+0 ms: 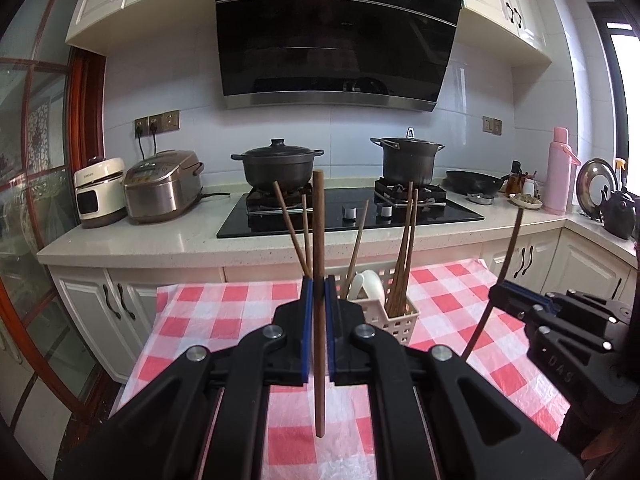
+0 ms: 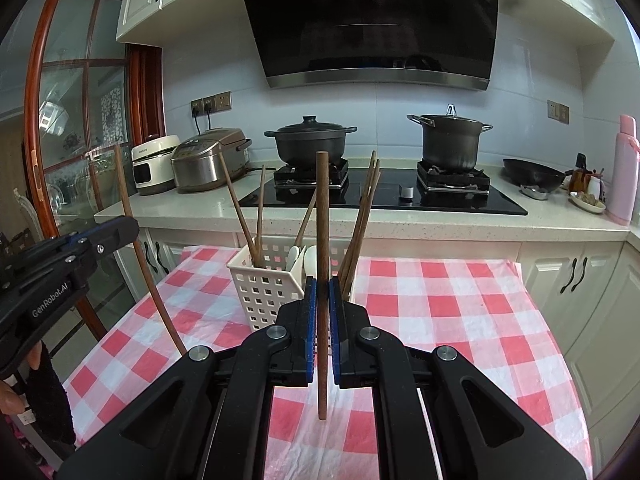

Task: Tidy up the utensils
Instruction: 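Lower the right gripper's chopstick into the caddy while the left gripper lowers its chopstick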

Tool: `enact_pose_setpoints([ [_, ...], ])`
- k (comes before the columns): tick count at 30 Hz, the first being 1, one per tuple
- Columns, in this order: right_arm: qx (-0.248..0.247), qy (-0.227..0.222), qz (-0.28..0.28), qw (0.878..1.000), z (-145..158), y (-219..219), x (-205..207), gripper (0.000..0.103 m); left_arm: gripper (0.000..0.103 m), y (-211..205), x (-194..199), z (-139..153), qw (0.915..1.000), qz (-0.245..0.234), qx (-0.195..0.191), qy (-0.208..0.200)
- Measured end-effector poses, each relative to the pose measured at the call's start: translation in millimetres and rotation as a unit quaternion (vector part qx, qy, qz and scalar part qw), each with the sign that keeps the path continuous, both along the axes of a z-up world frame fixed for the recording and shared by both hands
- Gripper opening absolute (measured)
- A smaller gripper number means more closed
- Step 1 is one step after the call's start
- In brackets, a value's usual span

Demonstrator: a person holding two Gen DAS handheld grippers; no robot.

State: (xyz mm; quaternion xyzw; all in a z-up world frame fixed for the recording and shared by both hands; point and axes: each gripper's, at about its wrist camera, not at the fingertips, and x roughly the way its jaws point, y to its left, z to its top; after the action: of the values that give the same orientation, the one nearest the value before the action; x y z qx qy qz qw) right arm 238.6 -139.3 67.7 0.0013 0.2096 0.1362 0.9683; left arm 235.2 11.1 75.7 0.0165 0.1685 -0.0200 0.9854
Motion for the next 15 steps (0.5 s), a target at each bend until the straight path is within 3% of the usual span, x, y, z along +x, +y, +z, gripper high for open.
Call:
enact_pose_setpoints([
  [7, -0.001, -0.01, 0.002, 1.0, 11.4, 2.6, 15.8, 0.007, 0.006, -2.6, 16.7, 11.4, 0.9999, -0.01, -0.006, -0.002],
  [15, -0.002, -0.04, -0.006, 0.999, 41.7, 0.2, 35.7, 0.007, 0.006, -5.0, 32.9, 49.1, 0.9992, -0.027, 0.005, -0.027],
])
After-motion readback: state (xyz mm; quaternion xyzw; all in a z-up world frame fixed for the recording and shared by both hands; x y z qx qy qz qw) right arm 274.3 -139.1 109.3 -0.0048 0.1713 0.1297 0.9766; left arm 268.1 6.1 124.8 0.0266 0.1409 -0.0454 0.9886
